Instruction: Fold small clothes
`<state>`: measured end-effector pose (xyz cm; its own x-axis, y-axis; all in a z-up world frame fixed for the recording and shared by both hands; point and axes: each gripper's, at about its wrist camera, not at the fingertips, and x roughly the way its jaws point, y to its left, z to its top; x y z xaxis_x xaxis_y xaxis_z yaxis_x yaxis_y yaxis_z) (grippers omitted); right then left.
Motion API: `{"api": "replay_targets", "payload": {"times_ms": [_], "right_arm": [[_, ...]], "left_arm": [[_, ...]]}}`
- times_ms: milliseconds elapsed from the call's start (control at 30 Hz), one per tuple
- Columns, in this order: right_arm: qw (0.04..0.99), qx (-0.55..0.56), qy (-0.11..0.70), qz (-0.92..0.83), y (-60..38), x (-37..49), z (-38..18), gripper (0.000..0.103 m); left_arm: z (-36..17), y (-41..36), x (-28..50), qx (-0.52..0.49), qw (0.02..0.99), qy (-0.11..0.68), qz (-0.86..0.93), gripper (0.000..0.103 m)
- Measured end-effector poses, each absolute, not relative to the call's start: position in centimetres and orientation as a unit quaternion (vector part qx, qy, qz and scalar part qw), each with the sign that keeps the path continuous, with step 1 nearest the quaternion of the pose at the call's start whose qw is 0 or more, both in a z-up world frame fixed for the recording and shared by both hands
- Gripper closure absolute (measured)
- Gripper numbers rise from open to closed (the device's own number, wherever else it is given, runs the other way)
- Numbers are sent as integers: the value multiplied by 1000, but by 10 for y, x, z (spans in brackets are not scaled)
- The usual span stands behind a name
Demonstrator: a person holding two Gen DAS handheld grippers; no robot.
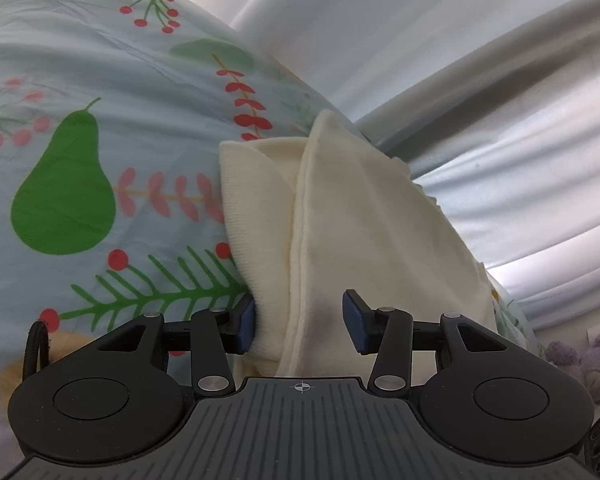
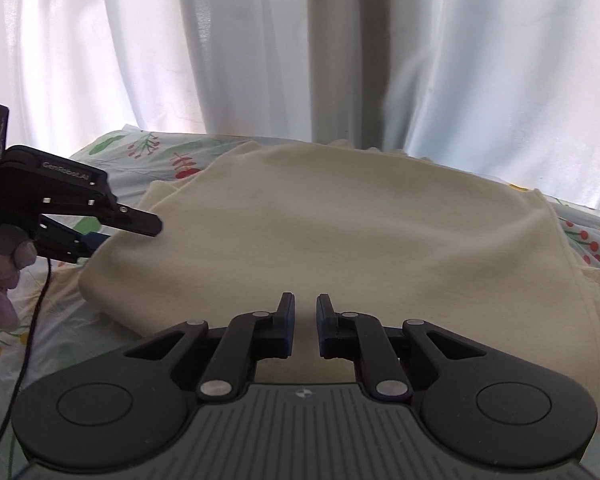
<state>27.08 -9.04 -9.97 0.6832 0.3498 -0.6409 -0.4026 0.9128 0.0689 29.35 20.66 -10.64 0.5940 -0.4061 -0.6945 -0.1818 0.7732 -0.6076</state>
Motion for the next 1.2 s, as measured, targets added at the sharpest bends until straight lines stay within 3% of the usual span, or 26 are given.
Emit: {"api": "replay_targets", "payload": {"times_ms": [200,367,567,800,967,1100,1200], "right_arm": [[914,-65,333,221,-74,270,-105,92],[929,-49,322,174,-105,261,-91,92],[945,-3,308,109,-159,251,-72,92],[948,26,315,43,-203,248,-74,92],[939,39,339,36,-219,248,-83,92],[937,50,341,46,-222,251,-85,92],[937,58,338,59,-222,257,-83,92]], "left_arm": [[-105,209,291,-324,837,435,-72,83],[-74,196,288,-311,856,401,-99,85],[-29,128,303,-266,872,369,-179,85],[-65,33,319,-216,836,441,-246,90],[-70,21,306,-199,836,450,-242,89],[-35,41,288,-207,858,403,-242,75],[-25,61,284,-201,885,381,-178,70]]}}
